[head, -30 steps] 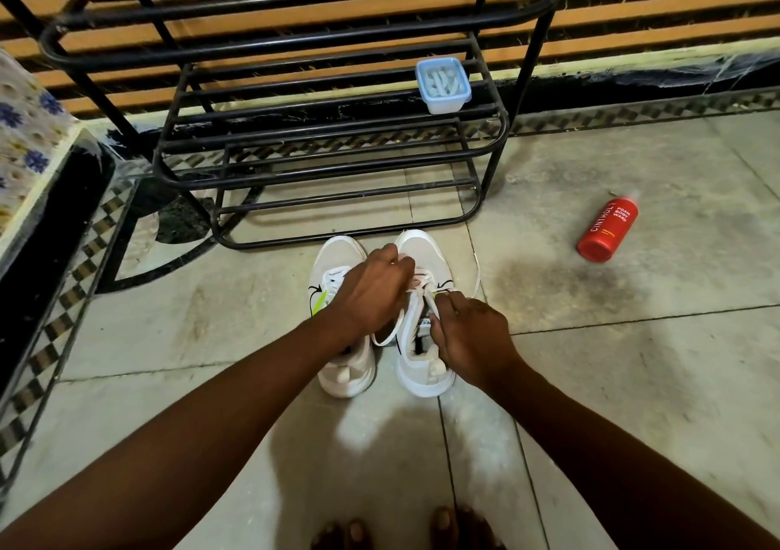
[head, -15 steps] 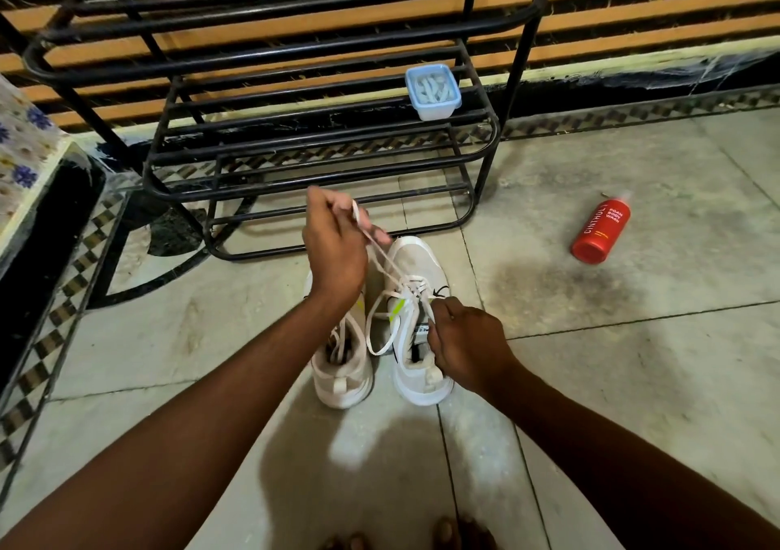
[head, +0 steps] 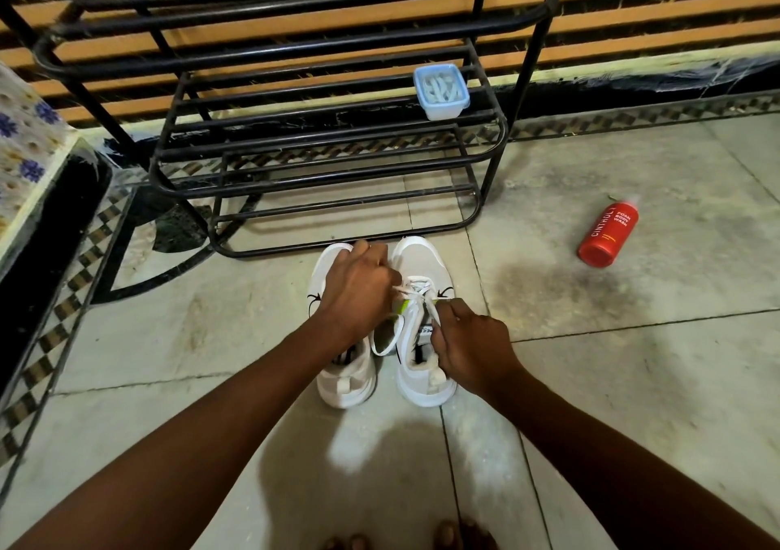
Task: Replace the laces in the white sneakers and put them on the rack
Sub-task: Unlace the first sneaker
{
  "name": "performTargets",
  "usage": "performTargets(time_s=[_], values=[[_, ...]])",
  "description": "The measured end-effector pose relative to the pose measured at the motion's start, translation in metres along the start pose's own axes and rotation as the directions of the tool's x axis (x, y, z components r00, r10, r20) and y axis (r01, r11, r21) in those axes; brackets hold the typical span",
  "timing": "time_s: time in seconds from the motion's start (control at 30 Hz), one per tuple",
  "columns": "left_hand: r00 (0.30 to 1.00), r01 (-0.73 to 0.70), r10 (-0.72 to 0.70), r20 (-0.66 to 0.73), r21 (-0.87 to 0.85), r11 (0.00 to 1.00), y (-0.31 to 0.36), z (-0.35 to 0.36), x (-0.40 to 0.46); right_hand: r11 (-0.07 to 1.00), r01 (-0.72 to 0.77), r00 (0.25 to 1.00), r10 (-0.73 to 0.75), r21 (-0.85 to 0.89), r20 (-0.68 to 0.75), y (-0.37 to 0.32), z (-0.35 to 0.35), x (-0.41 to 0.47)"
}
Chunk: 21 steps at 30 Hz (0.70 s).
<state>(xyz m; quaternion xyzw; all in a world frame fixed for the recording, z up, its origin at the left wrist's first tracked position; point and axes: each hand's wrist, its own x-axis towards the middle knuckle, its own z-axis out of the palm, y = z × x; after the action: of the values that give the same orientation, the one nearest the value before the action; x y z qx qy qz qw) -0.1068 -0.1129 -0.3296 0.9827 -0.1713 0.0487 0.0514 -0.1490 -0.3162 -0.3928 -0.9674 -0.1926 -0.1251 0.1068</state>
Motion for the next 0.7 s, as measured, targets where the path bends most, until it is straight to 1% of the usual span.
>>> performTargets(time_s=[0.07,0.13,0.2,0.23,0.27,0.3,0.33,0.37,0.4,0.47,0.57,0.63,0.7], values=[[0.999,-0.004,0.005,-0.044,0.003,1.0,0.002,-0.001,0.003,1.0,-0.017,1.0,0.016,0.019,0.02,0.0,0.002,-0.001],[0.989,0.006,-0.009,-0.146,-0.026,1.0,0.0,0.002,0.005,0.999,-0.036,0.999,0.035,0.04,0.029,0.001,0.003,-0.002],[0.975,0.039,-0.067,-0.212,-0.136,0.99,0.003,0.003,0.003,0.997,-0.048,0.998,0.046,0.058,0.035,0.001,0.004,-0.004],[0.971,0.066,-0.122,-0.207,-0.26,0.963,0.005,0.002,0.001,0.997,-0.05,0.998,0.048,0.063,0.04,0.001,0.003,-0.004],[0.964,0.1,-0.196,-0.18,-0.436,0.894,0.009,-0.003,-0.002,0.996,-0.053,0.998,0.05,0.065,0.042,0.002,0.004,-0.004],[0.953,0.127,-0.263,-0.147,-0.597,0.792,0.011,-0.007,-0.002,0.996,-0.059,0.997,0.056,0.066,0.046,0.003,0.004,-0.005],[0.945,0.127,-0.301,-0.131,-0.7,0.702,0.011,-0.009,-0.002,0.995,-0.067,0.997,0.064,0.068,0.051,0.003,0.004,-0.005],[0.944,0.109,-0.3,-0.134,-0.734,0.671,0.008,-0.009,0.0,0.995,-0.073,0.996,0.068,0.071,0.06,0.002,0.003,-0.005],[0.955,0.086,-0.264,-0.136,-0.724,0.684,0.005,-0.01,0.002,0.994,-0.075,0.995,0.07,0.077,0.069,0.002,0.003,-0.005],[0.981,0.037,-0.153,-0.12,-0.655,0.755,0.0,-0.006,0.007,0.992,-0.09,0.992,0.081,0.092,0.095,0.0,0.002,-0.004],[0.997,0.078,-0.069,0.038,-0.59,0.803,0.007,0.006,0.012,0.984,-0.138,0.985,0.124,0.116,0.119,0.0,0.001,0.0],[0.994,0.076,-0.025,0.11,-0.492,0.867,0.014,0.013,0.015,0.978,-0.17,0.979,0.154,0.118,0.134,0.002,0.001,0.002],[0.988,0.057,-0.004,0.152,-0.346,0.937,0.02,0.014,0.019,0.97,-0.207,0.969,0.186,0.124,0.164,0.001,-0.002,0.006]])
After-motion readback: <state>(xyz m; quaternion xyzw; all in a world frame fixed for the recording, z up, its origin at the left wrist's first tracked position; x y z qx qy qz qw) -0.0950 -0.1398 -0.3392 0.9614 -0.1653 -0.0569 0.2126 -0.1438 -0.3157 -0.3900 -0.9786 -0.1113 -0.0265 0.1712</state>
